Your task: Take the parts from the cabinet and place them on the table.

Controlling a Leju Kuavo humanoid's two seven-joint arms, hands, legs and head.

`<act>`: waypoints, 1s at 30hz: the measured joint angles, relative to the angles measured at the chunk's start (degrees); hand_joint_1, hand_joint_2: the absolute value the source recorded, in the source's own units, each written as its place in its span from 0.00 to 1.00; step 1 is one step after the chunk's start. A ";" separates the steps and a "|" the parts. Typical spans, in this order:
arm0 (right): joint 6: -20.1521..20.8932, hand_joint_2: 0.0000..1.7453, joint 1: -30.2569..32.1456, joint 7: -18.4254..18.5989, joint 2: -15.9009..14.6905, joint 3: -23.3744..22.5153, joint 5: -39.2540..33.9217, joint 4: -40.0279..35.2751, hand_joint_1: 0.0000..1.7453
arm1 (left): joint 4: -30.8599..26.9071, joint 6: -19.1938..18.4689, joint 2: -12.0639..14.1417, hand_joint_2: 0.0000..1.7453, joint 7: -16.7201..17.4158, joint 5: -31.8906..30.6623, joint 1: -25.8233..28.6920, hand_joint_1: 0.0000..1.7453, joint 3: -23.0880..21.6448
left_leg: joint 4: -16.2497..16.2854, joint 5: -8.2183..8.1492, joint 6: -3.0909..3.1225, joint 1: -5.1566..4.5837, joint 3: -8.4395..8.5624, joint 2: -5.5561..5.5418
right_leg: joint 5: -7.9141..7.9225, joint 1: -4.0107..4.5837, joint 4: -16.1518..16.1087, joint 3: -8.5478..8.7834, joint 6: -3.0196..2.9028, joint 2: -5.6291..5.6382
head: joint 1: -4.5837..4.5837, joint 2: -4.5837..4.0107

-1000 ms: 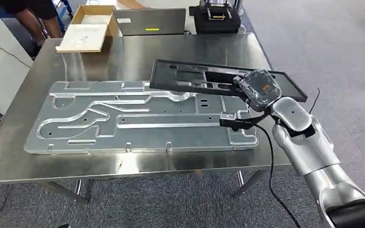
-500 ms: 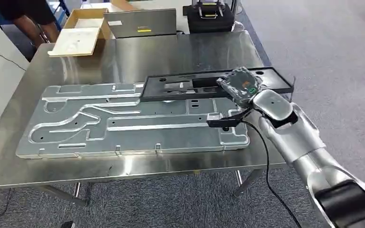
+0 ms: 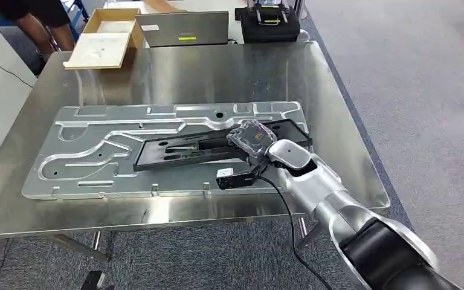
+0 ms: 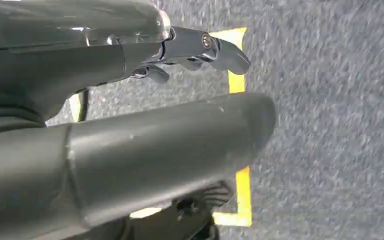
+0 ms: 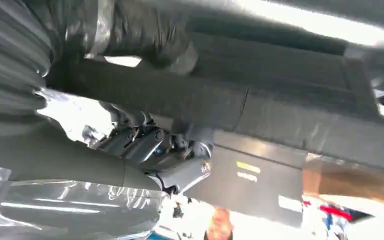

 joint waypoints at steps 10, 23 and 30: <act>1.68 0.00 -0.02 2.08 0.93 -0.68 -1.35 3.71 0.00 | -0.13 -0.33 -0.37 1.00 0.61 -1.27 -0.40 0.00 -0.50 | 1.34 -0.86 -0.87 -0.28 -0.24 -0.01 | 2.61 -0.47 -2.96 1.04 0.16 -0.17 | -0.02 0.00; -2.03 0.00 -0.10 1.79 1.81 -2.69 -3.85 4.48 0.00 | -0.15 0.55 -0.50 0.00 0.39 -2.08 -0.43 0.00 -1.01 | 7.55 -2.43 -2.20 0.14 -2.29 -0.04 | 3.28 -0.15 -3.62 1.45 -2.23 -0.05 | -0.02 0.00; -4.62 0.00 0.21 -2.24 1.79 -4.13 -8.35 2.87 0.00 | -0.20 0.48 -0.61 0.00 0.57 -2.47 -0.58 0.00 -1.07 | -0.35 -0.55 -0.30 0.11 1.25 0.15 | 3.04 0.03 -3.37 1.02 -0.28 0.07 | -0.02 0.00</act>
